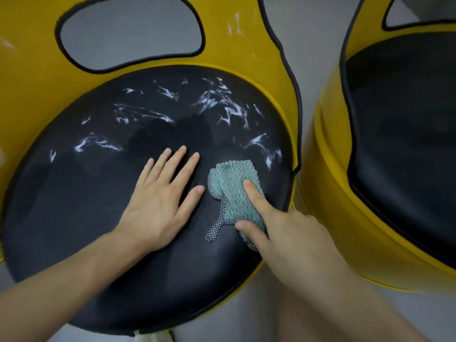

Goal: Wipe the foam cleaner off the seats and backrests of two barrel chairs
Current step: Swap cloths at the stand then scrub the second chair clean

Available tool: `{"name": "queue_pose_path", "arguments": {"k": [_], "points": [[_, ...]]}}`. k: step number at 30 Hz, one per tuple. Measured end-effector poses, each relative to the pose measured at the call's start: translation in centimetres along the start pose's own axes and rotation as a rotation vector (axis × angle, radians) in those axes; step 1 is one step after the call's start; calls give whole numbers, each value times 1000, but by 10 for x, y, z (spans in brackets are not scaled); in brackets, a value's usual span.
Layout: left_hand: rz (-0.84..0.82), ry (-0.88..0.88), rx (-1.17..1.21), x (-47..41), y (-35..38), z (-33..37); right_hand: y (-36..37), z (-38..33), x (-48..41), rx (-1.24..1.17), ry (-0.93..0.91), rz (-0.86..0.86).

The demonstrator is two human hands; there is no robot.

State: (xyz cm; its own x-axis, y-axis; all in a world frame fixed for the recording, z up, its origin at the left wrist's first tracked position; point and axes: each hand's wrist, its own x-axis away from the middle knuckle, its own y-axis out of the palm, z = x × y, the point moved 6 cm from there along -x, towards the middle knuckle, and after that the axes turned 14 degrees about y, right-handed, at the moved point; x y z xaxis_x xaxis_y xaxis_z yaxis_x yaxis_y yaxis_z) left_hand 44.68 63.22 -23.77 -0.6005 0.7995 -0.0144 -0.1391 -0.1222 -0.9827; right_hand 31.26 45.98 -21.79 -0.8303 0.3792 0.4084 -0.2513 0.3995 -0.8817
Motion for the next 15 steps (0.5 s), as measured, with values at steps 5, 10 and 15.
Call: {"name": "queue_pose_path", "arguments": {"k": [5, 10, 15], "points": [[26, 7, 5, 0, 0, 0, -12, -6, -19, 22, 34, 61], [20, 14, 13, 0, 0, -2, 18, 0, 31, 150, 33, -65], [7, 14, -7, -1, 1, -1, -2, 0, 8, 153, 67, 34]]}}
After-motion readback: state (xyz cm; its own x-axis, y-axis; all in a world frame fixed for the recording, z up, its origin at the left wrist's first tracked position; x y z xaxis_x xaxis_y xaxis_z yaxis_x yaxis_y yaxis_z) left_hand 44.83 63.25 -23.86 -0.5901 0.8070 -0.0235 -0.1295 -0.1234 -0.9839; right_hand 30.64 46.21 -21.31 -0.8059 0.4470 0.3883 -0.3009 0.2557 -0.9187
